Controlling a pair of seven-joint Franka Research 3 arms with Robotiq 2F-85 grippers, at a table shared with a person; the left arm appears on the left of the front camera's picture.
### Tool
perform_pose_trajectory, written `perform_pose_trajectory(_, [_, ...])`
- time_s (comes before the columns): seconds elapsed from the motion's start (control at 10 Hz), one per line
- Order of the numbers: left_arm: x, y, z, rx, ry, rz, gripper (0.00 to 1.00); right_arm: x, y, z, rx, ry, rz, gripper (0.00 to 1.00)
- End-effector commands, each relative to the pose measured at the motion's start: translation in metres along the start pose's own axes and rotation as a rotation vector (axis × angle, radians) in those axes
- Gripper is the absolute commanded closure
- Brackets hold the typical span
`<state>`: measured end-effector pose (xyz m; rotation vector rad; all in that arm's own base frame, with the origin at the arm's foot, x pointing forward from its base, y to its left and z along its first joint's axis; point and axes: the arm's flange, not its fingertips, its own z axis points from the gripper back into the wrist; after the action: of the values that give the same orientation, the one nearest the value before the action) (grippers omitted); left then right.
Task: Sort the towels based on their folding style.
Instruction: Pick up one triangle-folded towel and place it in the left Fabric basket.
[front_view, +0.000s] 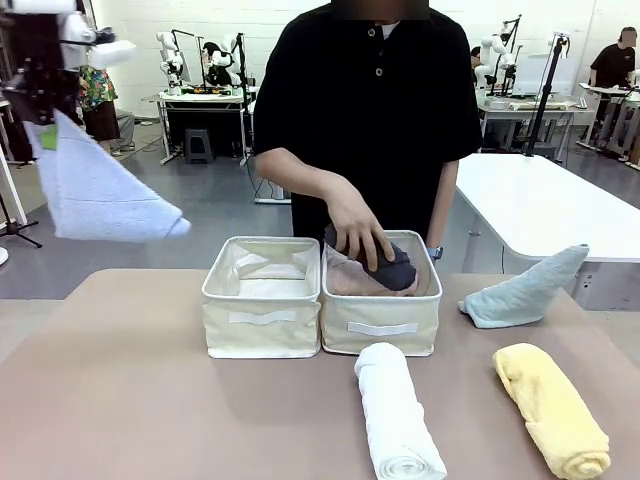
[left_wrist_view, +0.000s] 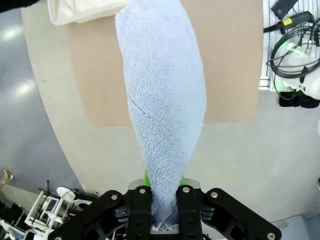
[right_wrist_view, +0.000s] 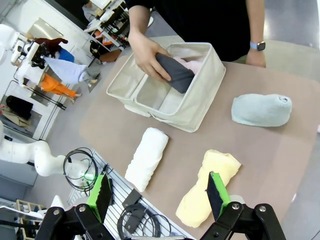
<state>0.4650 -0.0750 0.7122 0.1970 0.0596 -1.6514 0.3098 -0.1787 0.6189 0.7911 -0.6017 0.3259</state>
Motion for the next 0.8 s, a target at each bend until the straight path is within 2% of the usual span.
perform_pose_trajectory(0.0, [0.033,0.035,0.016,-0.043,0.025,0.002,0.84,0.002,-0.001,0.001,0.027,-0.02,0.018,0.0])
perform_pose_trajectory(0.1, [0.046,0.046,0.017,-0.06,0.03,-0.011,0.84,0.002,-0.001,0.001,0.027,-0.02,0.018,0.0])
perform_pose_trajectory(0.3, [0.048,0.056,0.016,-0.092,0.019,-0.004,0.84,0.002,-0.001,0.001,0.027,-0.02,0.018,0.0])
perform_pose_trajectory(0.5, [0.036,0.052,0.011,-0.107,0.037,0.026,0.84,0.002,-0.001,0.001,0.027,-0.02,0.018,0.0])
perform_pose_trajectory(0.6, [0.054,0.051,-0.001,-0.087,0.012,-0.019,0.84,0.002,-0.001,0.001,0.027,-0.02,0.018,0.0])
perform_pose_trajectory(0.7, [0.054,0.051,-0.001,-0.087,0.012,-0.019,0.84,0.002,-0.001,0.001,0.027,-0.02,0.018,0.0])
